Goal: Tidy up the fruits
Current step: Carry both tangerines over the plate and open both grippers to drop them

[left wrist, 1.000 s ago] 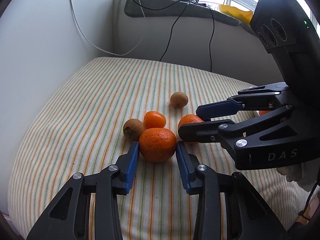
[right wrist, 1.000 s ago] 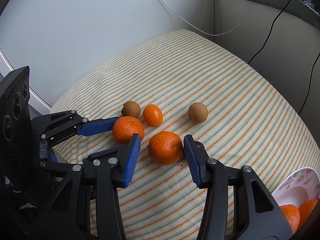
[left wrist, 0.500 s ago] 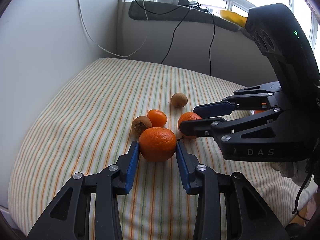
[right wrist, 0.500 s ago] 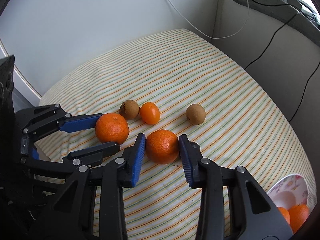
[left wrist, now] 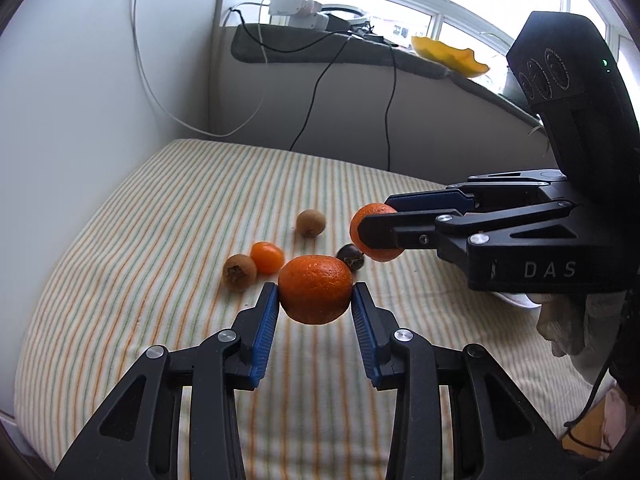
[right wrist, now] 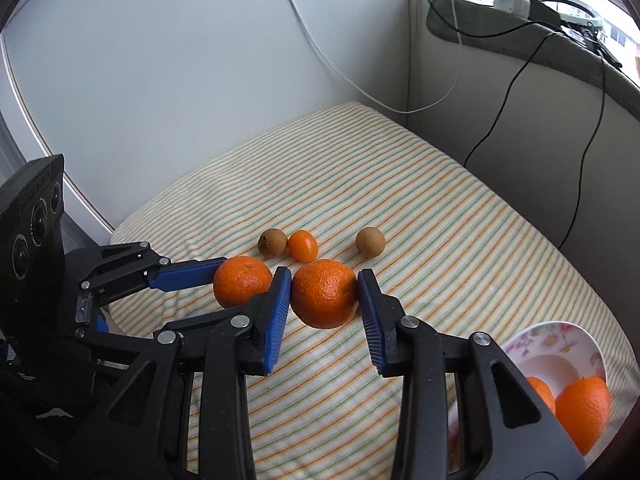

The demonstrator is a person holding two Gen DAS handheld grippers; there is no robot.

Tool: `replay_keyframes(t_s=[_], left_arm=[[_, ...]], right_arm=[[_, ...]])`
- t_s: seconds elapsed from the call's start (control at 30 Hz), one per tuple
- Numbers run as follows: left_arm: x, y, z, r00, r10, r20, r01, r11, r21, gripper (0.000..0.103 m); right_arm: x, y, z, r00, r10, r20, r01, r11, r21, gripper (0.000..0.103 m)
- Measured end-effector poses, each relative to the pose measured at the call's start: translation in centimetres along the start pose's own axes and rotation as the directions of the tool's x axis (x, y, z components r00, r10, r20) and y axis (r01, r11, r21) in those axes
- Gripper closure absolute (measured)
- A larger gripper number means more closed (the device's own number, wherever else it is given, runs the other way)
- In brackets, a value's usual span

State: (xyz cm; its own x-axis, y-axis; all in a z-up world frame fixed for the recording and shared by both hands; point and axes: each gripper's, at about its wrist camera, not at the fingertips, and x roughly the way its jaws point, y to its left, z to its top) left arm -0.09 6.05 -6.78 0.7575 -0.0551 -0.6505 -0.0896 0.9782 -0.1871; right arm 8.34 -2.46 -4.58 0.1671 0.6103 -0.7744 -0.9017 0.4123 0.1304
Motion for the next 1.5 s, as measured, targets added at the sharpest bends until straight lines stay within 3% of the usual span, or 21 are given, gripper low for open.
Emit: replay_keyframes(t_s=[0.43, 0.73, 1.2, 1.5], left_arm=[[-0.6, -5.7, 0.9, 0.992, -0.129, 0.008, 0.128, 0.989, 0.077, 0.067], [-0.2, -9.7, 1.1, 0.979, -0.204, -0.013, 0.204, 0.969, 0.138, 0.067], [0.8, -15.2, 0.8, 0.959, -0.276, -0.060, 0.282, 0.933, 0.225, 0.067], [2.3, -18.2, 0.3, 0.953, -0.283, -0.106, 0.302, 0.911, 0.282, 0.067]], right_arm=[[-6.8, -4.4, -2.1, 0.994, -0.066, 0.091, 0.056, 0.993, 0.102, 0.067], [-9.5, -8.4, -4.1, 0.986, -0.128, 0.103, 0.109, 0.978, 0.175, 0.067], [-10.3, -12.8, -6.2, 0.982, -0.167, 0.092, 0.139, 0.958, 0.252, 0.067], [-9.6, -14.2, -6.8, 0.984, -0.162, 0.074, 0.136, 0.951, 0.276, 0.067]])
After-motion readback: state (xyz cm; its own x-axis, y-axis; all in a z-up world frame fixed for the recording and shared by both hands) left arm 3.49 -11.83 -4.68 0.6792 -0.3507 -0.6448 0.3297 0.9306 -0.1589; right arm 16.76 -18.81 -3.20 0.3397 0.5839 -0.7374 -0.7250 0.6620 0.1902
